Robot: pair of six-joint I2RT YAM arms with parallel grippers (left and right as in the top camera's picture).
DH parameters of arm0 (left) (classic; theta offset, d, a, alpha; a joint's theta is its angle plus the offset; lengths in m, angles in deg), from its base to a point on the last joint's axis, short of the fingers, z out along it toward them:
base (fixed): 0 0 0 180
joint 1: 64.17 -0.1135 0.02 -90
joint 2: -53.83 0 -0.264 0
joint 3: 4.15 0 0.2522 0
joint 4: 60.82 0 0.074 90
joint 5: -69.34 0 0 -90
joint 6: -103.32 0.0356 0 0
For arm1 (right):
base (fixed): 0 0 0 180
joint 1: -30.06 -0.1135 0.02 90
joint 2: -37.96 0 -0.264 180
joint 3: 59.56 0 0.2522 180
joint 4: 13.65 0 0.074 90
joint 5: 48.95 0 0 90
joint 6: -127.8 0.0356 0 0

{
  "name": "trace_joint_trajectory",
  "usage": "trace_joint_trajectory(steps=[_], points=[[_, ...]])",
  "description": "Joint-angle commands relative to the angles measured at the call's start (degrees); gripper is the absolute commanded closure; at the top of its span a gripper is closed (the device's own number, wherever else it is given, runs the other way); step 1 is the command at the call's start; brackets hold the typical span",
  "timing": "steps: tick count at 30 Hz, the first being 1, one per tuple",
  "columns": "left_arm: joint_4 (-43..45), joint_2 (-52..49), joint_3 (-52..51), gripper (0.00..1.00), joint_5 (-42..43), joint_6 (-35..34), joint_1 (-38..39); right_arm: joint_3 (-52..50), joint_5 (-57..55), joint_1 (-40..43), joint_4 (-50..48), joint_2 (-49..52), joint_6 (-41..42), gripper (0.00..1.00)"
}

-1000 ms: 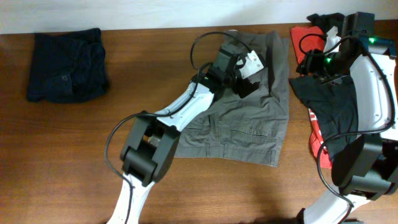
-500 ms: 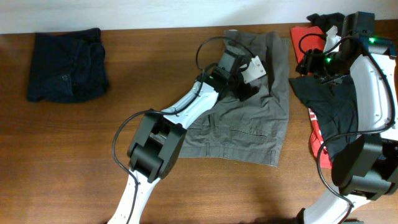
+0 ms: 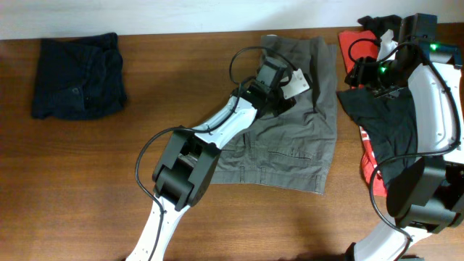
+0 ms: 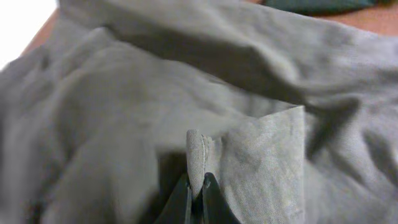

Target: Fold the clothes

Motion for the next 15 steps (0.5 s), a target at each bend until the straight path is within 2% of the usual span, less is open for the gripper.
trace_joint_trajectory(steps=[1, 8, 15], points=[[-2.2, 1.4, 6.3, 1.00, -6.0, -2.4, -0.2, 0.6, -0.5, 0.2, -0.2, -0.4, -0.2, 0.32], [-14.2, 5.9, 17.6, 0.99, -15.1, -2.4, -3.4, 0.6, -0.5, 0.2, -0.2, -0.4, -0.2, 0.32], [-19.8, 7.3, 21.9, 0.99, -24.5, -2.4, -10.3, 0.6, -0.5, 0.2, -0.1, -0.4, -0.2, 0.32]])
